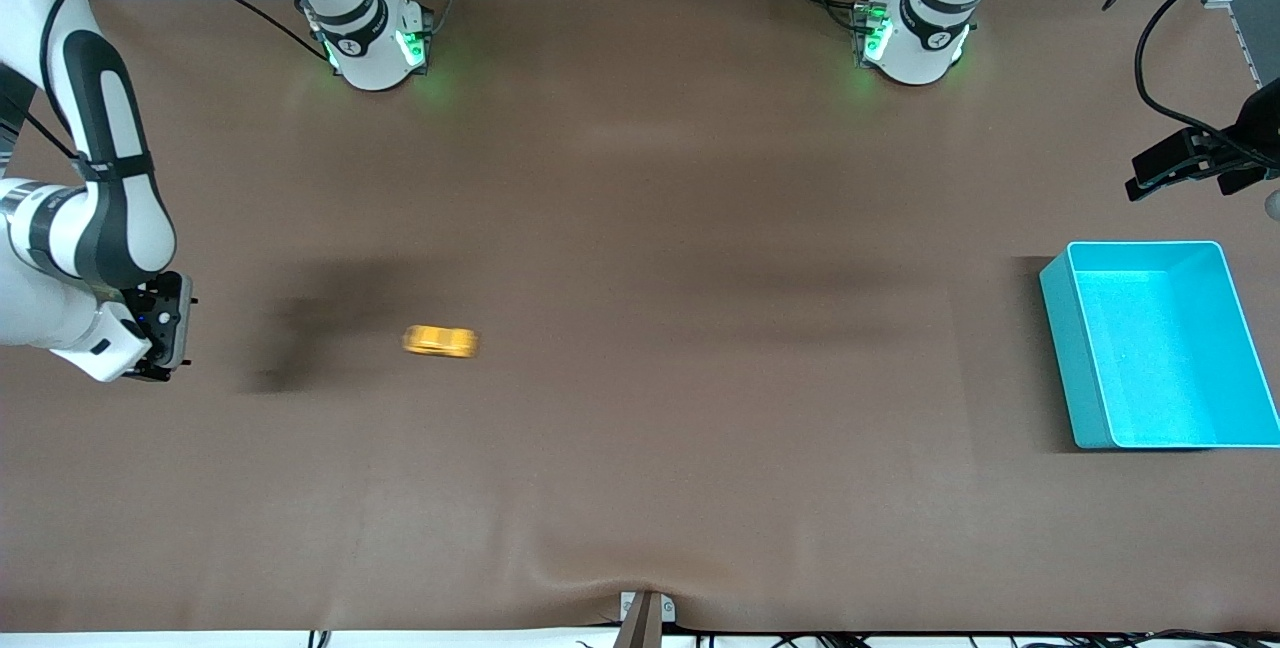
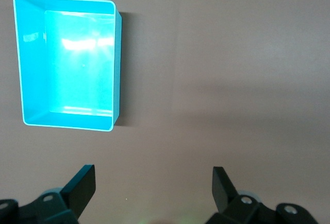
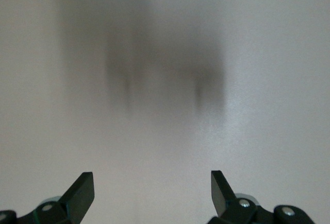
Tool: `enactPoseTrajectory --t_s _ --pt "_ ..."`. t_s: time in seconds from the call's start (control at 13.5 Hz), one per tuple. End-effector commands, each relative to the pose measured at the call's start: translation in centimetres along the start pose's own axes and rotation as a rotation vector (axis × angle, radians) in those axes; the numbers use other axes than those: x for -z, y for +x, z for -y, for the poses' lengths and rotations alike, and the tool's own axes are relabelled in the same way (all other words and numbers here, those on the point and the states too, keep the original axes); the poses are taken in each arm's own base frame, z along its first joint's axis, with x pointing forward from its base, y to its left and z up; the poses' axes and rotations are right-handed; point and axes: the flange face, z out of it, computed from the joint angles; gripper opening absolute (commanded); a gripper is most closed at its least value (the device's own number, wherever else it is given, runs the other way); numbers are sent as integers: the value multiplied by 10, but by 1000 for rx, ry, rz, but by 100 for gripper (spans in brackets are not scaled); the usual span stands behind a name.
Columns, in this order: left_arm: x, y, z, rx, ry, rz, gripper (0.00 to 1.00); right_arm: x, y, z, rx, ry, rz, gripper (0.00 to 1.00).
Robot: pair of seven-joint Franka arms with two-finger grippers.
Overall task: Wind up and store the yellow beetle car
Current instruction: 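Open the right gripper, releasing the car to roll toward the bin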
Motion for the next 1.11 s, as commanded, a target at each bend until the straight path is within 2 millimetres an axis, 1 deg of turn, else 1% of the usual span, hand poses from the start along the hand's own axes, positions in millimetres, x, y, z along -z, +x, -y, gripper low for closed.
enactPoseTrajectory --t_s 0.0,0.22,0.44,0.52,0.67,0.74,0.82,0.96,1.04 --pt "2 1 3 -19 7 -10 100 45 -6 -5 5 -8 -32 100" --pt "-1 2 7 -11 5 -4 100 106 -10 -11 -5 -47 -38 100" --pt "-1 2 7 -11 4 -5 100 152 -13 -12 -26 -94 -69 100" --pt "-1 2 7 -11 4 -4 100 166 -14 -10 -28 -98 -72 100" --pt "-1 2 7 -11 4 -4 100 190 -14 -4 -62 -104 -132 100" --pt "-1 2 7 -10 4 -4 100 206 -12 -1 -90 -107 -144 100" --pt "-2 3 7 -11 5 -2 100 225 -10 7 -140 -106 -152 100" --pt "-3 3 9 -7 4 -1 100 262 9 20 -224 -117 -167 100" --pt "-3 3 10 -5 4 -1 100 284 28 27 -235 -133 -168 100"
